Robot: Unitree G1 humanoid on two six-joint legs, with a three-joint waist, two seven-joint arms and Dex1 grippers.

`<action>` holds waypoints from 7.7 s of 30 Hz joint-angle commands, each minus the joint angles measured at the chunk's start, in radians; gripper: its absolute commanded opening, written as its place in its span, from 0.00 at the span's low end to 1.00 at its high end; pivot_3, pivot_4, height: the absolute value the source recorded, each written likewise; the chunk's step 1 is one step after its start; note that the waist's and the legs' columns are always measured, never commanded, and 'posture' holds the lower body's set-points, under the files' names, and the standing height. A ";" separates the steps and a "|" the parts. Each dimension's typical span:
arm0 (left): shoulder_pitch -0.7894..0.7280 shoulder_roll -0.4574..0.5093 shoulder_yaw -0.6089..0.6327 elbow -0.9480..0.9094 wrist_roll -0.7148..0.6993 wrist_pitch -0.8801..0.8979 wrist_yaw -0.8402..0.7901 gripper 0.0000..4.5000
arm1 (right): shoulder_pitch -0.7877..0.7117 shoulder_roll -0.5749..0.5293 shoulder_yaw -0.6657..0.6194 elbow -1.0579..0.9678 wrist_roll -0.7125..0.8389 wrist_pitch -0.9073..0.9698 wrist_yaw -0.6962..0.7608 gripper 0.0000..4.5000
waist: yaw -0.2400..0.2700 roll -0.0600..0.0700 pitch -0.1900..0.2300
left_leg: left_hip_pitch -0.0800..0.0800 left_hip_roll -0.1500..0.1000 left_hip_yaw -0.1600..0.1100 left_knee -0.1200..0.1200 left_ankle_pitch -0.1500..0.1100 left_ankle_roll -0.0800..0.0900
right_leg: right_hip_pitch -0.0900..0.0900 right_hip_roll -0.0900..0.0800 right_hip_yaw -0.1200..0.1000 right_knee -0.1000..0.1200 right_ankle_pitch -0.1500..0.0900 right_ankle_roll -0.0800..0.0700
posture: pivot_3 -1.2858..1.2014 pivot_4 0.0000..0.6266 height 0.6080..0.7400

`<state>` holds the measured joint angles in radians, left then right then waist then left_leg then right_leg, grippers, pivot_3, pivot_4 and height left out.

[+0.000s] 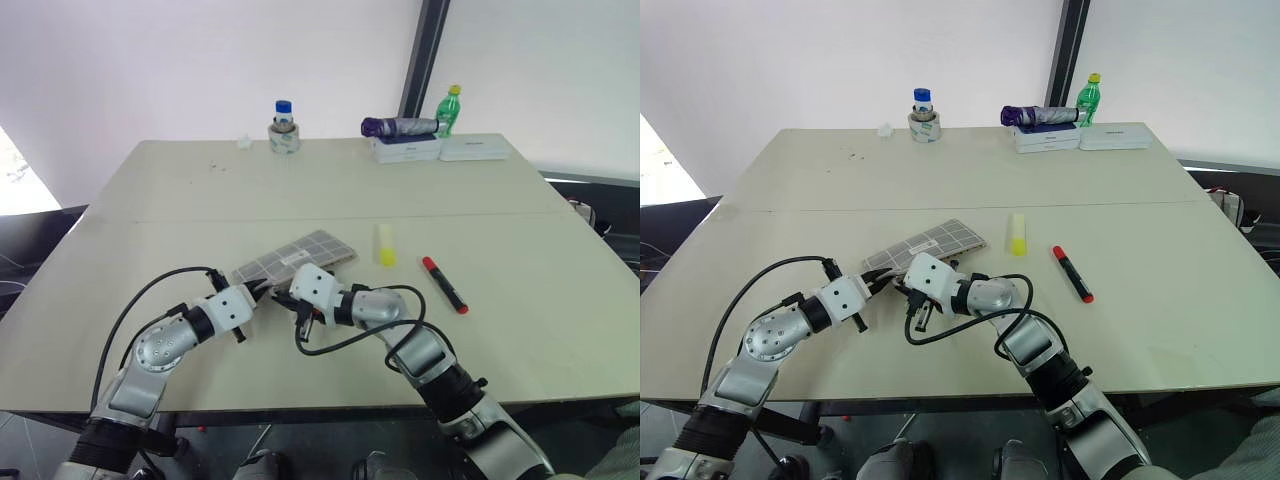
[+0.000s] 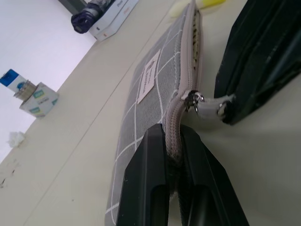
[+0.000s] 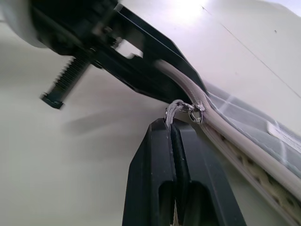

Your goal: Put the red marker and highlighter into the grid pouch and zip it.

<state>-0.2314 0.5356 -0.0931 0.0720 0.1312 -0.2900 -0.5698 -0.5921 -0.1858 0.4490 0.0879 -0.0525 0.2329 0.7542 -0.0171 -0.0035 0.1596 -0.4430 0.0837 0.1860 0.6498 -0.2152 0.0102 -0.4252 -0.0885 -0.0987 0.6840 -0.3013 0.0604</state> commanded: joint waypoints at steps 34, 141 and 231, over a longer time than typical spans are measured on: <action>0.014 0.055 0.061 0.019 0.000 -0.111 0.071 0.00 | 0.427 -0.094 -0.530 -0.331 0.197 -0.012 -0.308 0.86 | 0.006 -0.002 0.000 | 0.000 -0.001 0.000 -0.002 0.000 0.000 | 0.000 -0.001 0.000 -0.002 -0.001 0.001 | 0.52 0.24 1.00; -0.064 0.027 0.016 0.050 0.013 -0.177 0.042 0.00 | 0.105 -0.370 -0.356 -0.015 0.266 0.114 0.141 0.20 | 0.002 -0.003 0.001 | 0.000 0.000 0.000 0.000 -0.004 0.007 | 0.000 0.000 0.001 -0.002 0.000 0.000 | 0.52 0.24 1.00; -0.085 0.031 -0.076 0.099 0.085 -0.243 0.039 0.00 | 0.423 -0.449 -0.613 -0.383 0.431 0.342 0.002 0.09 | 0.004 -0.005 0.000 | 0.001 -0.001 -0.001 0.000 -0.005 0.008 | 0.002 0.000 0.001 -0.001 0.000 0.000 | 0.52 0.24 1.00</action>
<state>-0.2998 0.5655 -0.1765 0.1928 0.2126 -0.5278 -0.5396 -0.1646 -0.6246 -0.1446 -0.2302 0.3296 0.6280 0.6955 -0.0134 -0.0081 0.1598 -0.4422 0.0834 0.1850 0.6503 -0.2201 0.0184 -0.4234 -0.0881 -0.0972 0.6826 -0.3013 0.0602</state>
